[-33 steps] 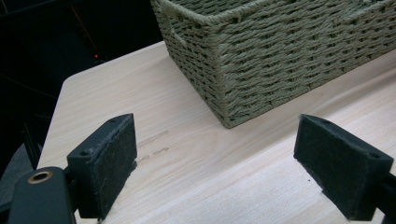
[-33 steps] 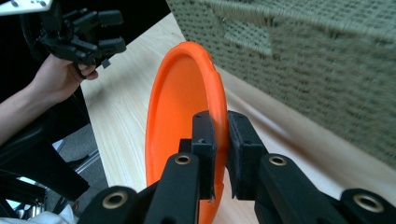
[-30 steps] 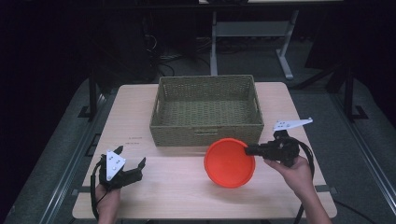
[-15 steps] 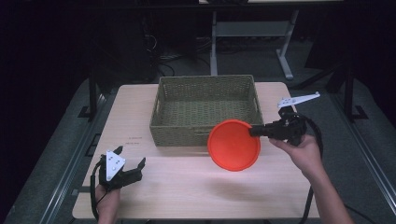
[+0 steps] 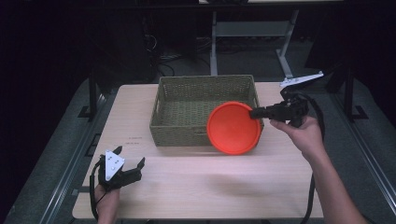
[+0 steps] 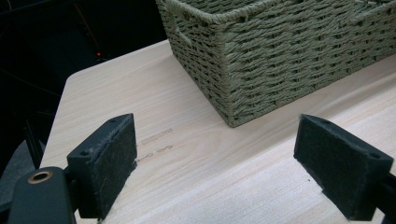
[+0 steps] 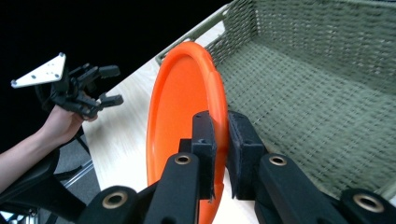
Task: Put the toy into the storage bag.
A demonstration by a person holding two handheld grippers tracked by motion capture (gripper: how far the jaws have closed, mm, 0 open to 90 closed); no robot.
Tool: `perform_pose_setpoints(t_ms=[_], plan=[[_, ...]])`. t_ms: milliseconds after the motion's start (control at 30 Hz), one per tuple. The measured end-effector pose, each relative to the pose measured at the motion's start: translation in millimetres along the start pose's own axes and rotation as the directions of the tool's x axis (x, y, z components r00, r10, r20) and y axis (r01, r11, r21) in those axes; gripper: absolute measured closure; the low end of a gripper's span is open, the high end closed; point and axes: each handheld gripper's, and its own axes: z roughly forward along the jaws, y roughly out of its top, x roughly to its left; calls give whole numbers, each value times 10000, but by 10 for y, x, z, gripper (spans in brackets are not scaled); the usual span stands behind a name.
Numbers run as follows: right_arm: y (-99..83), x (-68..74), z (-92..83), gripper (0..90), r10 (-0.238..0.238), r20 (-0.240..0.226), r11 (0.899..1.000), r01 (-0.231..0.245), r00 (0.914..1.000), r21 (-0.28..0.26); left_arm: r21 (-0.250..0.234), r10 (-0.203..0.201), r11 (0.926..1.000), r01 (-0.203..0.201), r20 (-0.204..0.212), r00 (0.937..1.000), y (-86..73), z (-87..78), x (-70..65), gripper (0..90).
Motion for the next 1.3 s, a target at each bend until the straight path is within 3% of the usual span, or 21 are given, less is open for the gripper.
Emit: perform_pose_setpoints(t_ms=[533, 1300], plan=[[335, -154, 12, 820, 348, 381, 9994, -348, 9987, -4, -32, -86, 10000, 86, 30, 10000, -3, 6, 0, 127], [568, -364, 79, 820, 981, 797, 9947, -953, 9920, -374, -3, -32, 10000, 32, 49, 10000, -5, -1, 6, 127]])
